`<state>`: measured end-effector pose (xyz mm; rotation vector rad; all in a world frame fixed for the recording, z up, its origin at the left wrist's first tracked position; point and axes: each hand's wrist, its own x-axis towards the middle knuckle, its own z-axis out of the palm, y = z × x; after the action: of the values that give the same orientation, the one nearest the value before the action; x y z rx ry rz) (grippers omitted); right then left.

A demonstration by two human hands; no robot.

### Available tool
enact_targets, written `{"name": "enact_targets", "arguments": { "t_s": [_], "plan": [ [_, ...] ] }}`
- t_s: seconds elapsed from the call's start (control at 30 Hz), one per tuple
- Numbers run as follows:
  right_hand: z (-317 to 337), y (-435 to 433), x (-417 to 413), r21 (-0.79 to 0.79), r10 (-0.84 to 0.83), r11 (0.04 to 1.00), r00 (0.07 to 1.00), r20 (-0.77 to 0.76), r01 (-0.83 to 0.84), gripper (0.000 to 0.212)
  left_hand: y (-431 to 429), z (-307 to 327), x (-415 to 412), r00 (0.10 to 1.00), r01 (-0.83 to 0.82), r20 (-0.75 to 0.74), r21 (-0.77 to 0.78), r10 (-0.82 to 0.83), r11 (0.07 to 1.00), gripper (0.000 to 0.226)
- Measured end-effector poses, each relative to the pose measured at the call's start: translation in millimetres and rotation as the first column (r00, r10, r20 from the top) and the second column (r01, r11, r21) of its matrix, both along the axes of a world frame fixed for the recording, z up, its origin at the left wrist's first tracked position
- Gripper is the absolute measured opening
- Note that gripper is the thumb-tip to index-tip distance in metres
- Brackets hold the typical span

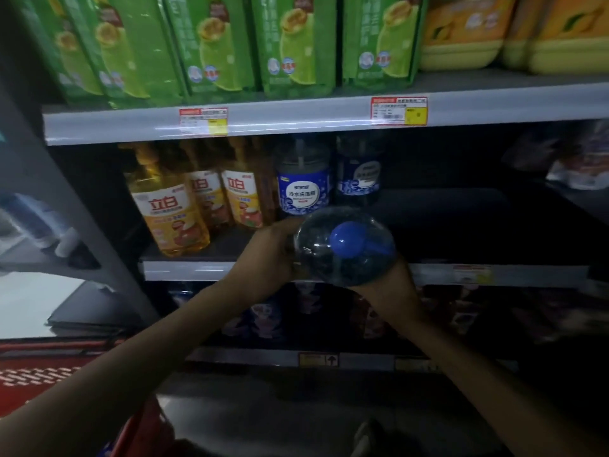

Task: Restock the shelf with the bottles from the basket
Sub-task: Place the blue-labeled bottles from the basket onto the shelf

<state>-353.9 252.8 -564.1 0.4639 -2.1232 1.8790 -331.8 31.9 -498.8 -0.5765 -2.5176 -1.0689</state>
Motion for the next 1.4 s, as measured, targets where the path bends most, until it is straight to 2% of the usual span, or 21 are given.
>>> {"name": "enact_targets", "arguments": {
  "t_s": [0.1, 0.2, 0.33, 0.47, 0.63, 0.7, 0.83, 1.07, 1.4],
  "plan": [
    [5.0, 11.5, -18.2, -0.05, -0.088, 0.995, 0.995, 0.041, 0.09, 0.052, 26.3, 7.2, -25.2, 1.0, 0.027, -0.016, 0.021, -0.027, 0.999, 0.059],
    [4.6, 22.9, -46.6, -0.002, -0.218, 0.976, 0.974, 0.066, 0.218, 0.063, 45.8, 0.3, -45.9, 0.997, -0.008, 0.081, 0.157, -0.005, 0.988, 0.046],
    [3.4, 30.6, -74.0, 0.018, -0.224, 0.975, 0.973, 0.055, 0.223, 0.083, 63.4, -21.5, -69.3, 0.991, -0.025, 0.134, 0.371, -0.027, 0.928, 0.049],
    [-9.6, 33.7, -100.2, 0.049, -0.167, 0.985, 0.984, 0.063, 0.164, 0.081, 65.2, -44.4, -93.7, 0.989, -0.058, 0.149, 0.394, -0.002, 0.917, 0.062],
    [-11.7, 40.2, -127.2, 0.086, -0.134, 0.988, 0.984, 0.121, 0.125, 0.077, 71.2, -56.2, -117.0, 0.993, -0.044, 0.119, 0.443, -0.01, 0.895, 0.069],
    [-5.6, 41.0, -134.8, 0.109, -0.122, 0.988, 0.987, 0.103, 0.111, 0.076, 74.6, -57.9, -124.6, 0.99, -0.05, 0.136, 0.503, -0.022, 0.863, 0.066],
    [4.2, 41.3, -146.5, 0.099, -0.094, 0.991, 0.993, 0.066, 0.087, 0.091, 82.6, -58.8, -139.2, 0.988, -0.089, 0.154, 0.583, -0.002, 0.808, 0.055],
    [2.2, 35.7, -161.0, 0.096, -0.071, 0.993, 0.995, 0.076, 0.064, 0.09, 88.9, -69.5, -156.2, 0.983, -0.141, 0.184, 0.651, 0.025, 0.745, 0.053],
    [-5.7, 28.2, -170.7, 0.082, -0.161, 0.984, 0.986, 0.041, 0.157, 0.092, 91.3, -69.5, -168.9, 0.98, -0.139, 0.199, 0.659, 0.007, 0.739, 0.053]
  ]
}}
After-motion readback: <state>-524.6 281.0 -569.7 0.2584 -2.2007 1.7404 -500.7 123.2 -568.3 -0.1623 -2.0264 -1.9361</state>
